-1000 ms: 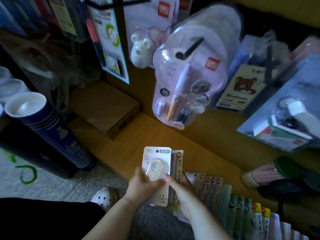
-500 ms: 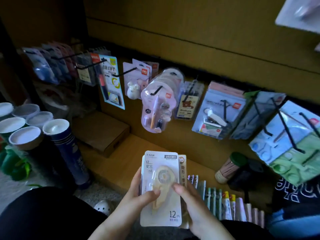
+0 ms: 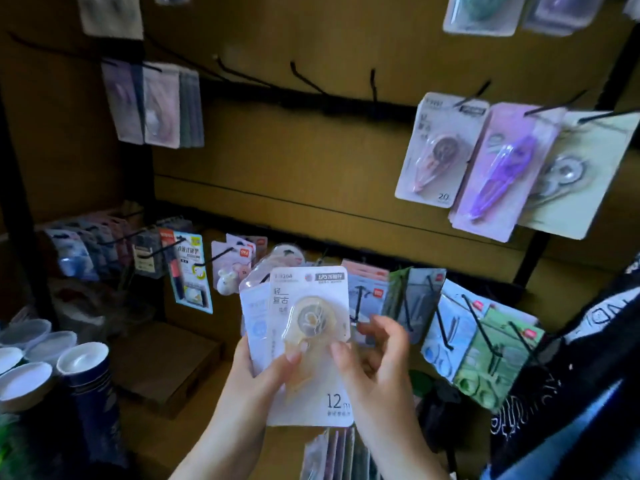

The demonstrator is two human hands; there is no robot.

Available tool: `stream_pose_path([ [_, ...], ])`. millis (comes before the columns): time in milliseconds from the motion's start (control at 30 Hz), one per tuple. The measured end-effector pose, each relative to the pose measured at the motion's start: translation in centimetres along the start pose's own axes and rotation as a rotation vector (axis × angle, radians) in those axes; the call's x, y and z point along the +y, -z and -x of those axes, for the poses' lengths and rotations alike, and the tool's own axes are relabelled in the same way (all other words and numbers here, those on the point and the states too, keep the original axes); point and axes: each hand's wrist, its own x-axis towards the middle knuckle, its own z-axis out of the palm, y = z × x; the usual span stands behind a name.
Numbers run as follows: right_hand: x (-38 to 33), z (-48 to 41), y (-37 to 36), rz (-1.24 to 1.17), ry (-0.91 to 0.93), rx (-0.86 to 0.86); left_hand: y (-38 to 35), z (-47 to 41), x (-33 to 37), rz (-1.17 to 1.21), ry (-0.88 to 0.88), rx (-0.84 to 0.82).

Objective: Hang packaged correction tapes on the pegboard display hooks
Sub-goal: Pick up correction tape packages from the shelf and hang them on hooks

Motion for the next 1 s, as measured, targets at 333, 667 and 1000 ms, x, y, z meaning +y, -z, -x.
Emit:
stream_pose_path([
  [333, -8.6, -2.2, 4.0, 0.163, 0.272, 0.062, -7.9, -1.8, 6.7, -0.132, -0.194, -0.023],
  [667, -11.9, -4.6, 6.8, 0.005, 0.271, 0.193, -10.9, -3.9, 9.0, -0.105, -0.276, -0.194],
  [1000, -16.1, -10.1, 10.1, -0.017, 0.247, 0.273, -14.5, -9.6, 11.7, -0.112, -0.341, -0.312],
])
